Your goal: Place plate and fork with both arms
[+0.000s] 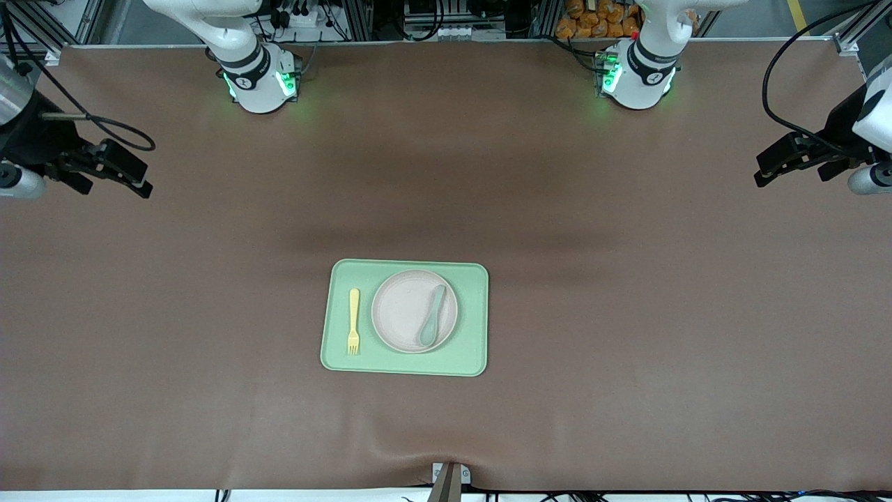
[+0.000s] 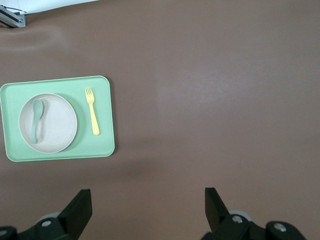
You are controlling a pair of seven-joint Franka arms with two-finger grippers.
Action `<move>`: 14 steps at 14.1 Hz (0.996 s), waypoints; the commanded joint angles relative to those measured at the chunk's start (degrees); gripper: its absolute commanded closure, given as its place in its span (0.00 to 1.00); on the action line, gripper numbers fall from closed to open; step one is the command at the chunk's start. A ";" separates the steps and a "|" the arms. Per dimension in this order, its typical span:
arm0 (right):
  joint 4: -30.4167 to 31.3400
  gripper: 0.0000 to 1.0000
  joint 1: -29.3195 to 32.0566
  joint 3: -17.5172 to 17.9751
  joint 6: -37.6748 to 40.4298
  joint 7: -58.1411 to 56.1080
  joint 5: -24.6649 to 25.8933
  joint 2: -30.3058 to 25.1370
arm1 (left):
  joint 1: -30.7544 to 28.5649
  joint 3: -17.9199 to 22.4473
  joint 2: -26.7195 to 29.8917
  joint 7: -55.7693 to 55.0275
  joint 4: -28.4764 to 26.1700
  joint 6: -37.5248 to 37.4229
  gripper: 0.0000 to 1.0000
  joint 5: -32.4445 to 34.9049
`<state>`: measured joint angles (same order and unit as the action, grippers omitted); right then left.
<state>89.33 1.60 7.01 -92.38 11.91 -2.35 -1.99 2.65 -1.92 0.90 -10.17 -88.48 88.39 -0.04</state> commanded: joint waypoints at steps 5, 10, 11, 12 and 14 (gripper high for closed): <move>-5.04 0.00 0.25 -1.21 -0.62 -5.30 3.04 3.93 | -0.63 -0.10 1.12 0.68 -0.29 -0.50 0.00 -0.13; -4.95 0.00 0.34 -1.21 -0.17 -8.48 3.14 3.93 | -0.63 -0.10 1.03 0.77 0.15 -0.50 0.00 -0.13; -4.95 0.00 0.34 -1.21 -0.17 -8.48 3.14 3.93 | -0.63 -0.10 1.03 0.68 0.33 -0.50 0.00 -0.13; -4.95 0.00 0.42 -1.21 -0.17 -8.57 3.14 3.93 | -0.63 -0.10 1.03 0.68 0.59 -0.41 0.00 -0.22; -4.95 0.00 0.34 -1.39 -0.08 -9.10 3.14 3.93 | -0.63 -0.01 0.77 0.77 1.03 -0.50 0.00 -0.31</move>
<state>86.10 1.66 5.55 -93.57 4.01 0.08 1.17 2.41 -1.89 1.03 -10.17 -87.94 88.40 -0.04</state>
